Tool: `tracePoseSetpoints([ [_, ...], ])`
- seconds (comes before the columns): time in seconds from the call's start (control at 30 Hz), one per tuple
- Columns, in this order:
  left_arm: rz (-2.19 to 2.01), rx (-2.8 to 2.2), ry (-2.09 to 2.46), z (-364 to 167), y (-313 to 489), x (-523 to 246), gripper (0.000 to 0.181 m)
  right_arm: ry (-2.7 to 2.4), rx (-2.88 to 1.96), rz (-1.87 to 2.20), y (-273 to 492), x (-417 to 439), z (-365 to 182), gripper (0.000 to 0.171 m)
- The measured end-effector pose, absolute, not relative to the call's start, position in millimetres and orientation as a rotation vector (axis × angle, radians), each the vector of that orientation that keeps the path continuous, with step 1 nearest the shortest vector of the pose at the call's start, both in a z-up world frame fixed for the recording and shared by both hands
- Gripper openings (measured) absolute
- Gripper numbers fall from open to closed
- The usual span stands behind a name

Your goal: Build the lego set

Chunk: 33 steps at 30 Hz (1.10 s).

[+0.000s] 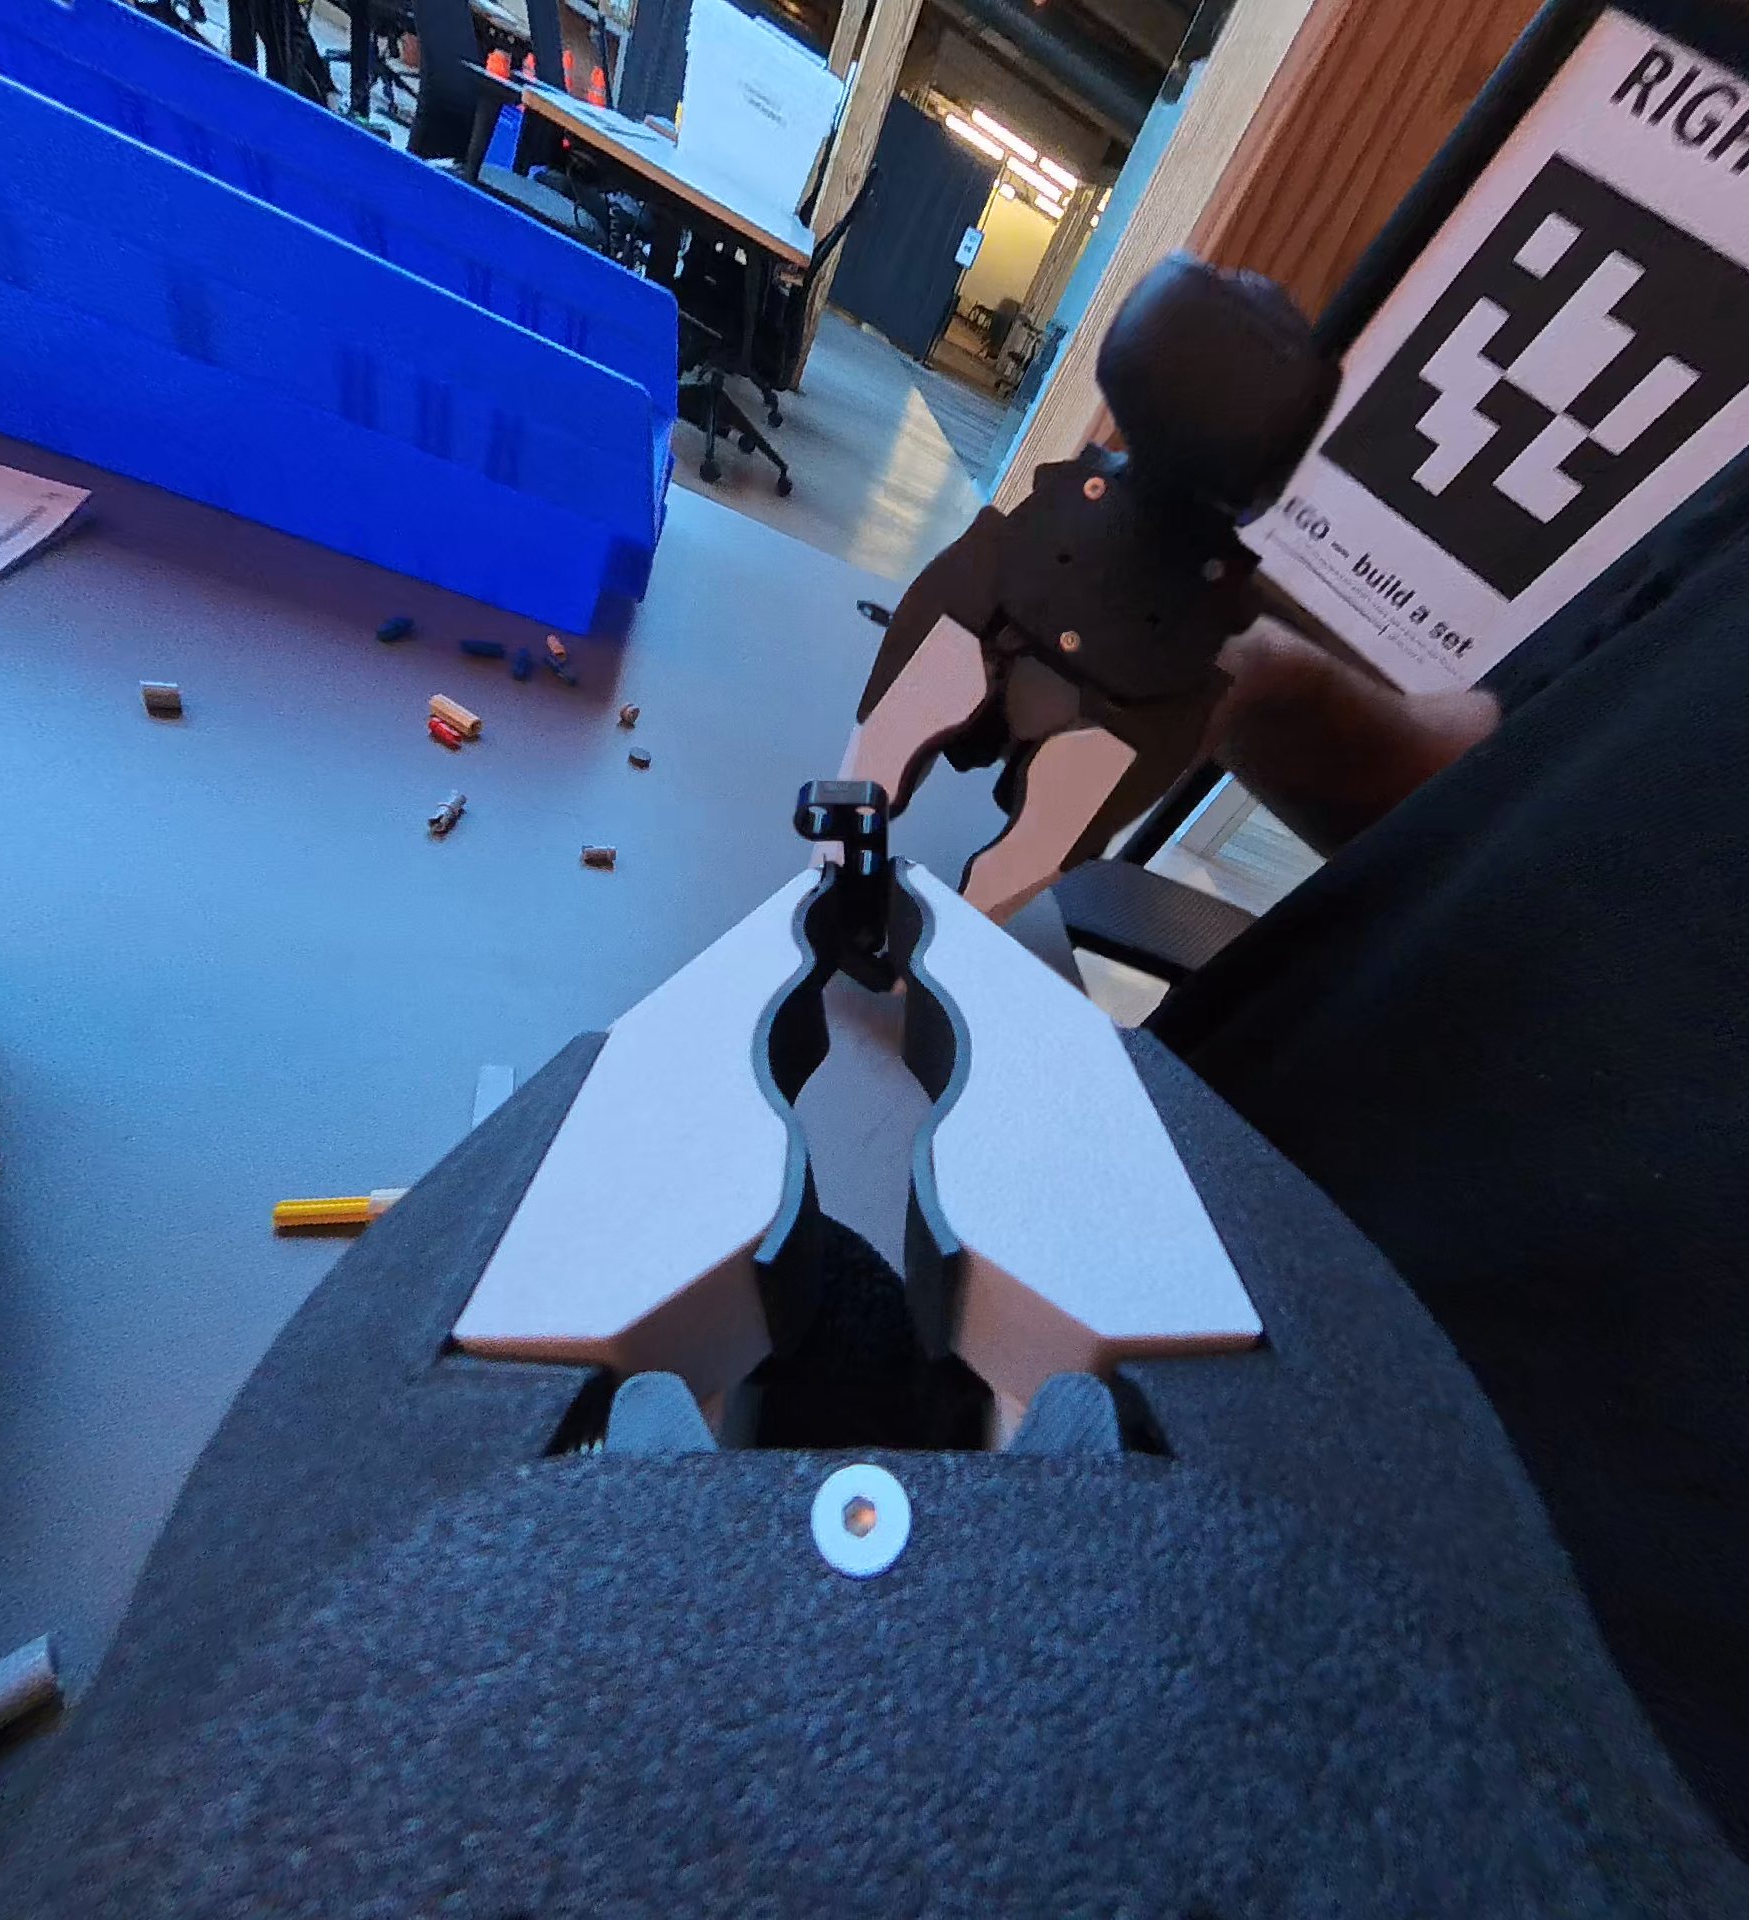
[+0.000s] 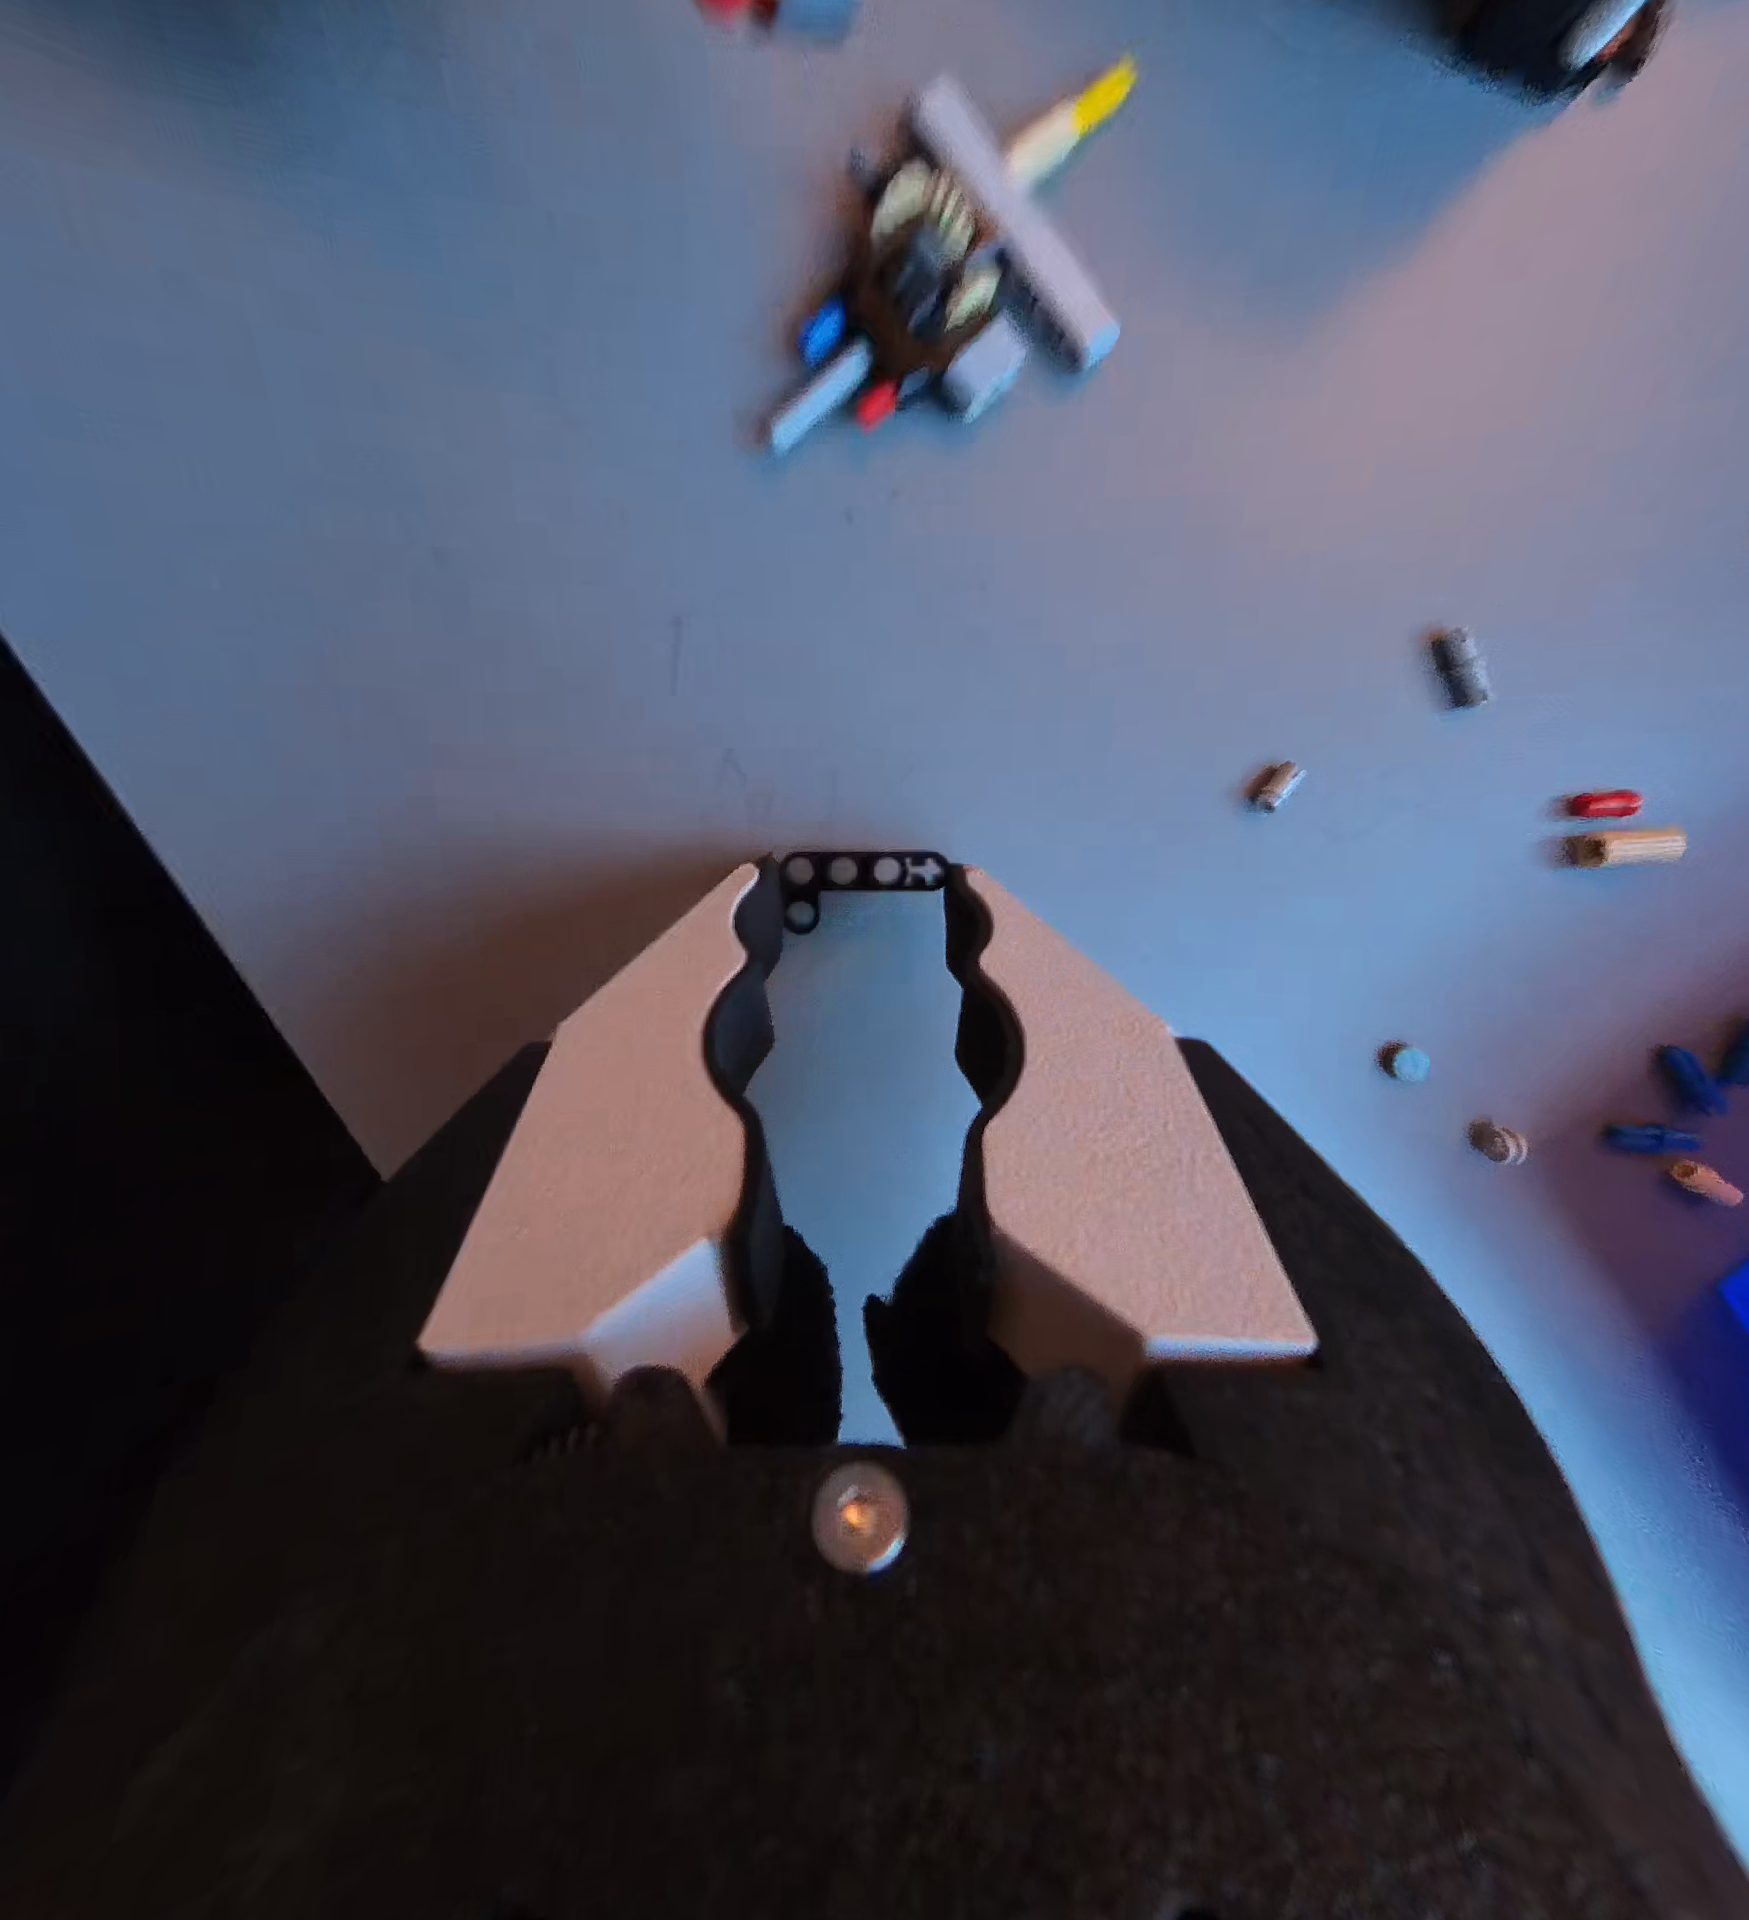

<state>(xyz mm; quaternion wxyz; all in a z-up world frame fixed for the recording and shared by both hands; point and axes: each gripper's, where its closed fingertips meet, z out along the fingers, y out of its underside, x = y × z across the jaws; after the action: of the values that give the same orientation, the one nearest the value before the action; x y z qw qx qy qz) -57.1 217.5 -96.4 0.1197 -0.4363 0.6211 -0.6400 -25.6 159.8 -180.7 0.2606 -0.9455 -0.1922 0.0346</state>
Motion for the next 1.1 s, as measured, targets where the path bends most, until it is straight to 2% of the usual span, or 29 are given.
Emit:
tracePoseSetpoints([
  [0.03,-1.900,-1.281,1.794,-94,219,-57,0.004,-0.450,-2.478,0.158,167,-27,-169,0.031],
  [0.2,-2.163,-1.195,1.593,-63,228,-62,0.004,-0.018,-1.712,0.760,208,-35,-57,0.031],
  [0.27,-2.210,-1.163,1.572,-56,227,-65,0.004,0.078,-1.544,0.904,217,-38,-44,0.030],
  [0.53,-2.212,-1.154,1.565,-50,220,-66,0.004,0.233,-1.382,1.100,237,-56,-49,0.031],
  [1.1,-2.128,-1.241,1.605,-62,223,-63,0.004,0.231,-1.398,0.958,240,-54,-61,0.030],
])
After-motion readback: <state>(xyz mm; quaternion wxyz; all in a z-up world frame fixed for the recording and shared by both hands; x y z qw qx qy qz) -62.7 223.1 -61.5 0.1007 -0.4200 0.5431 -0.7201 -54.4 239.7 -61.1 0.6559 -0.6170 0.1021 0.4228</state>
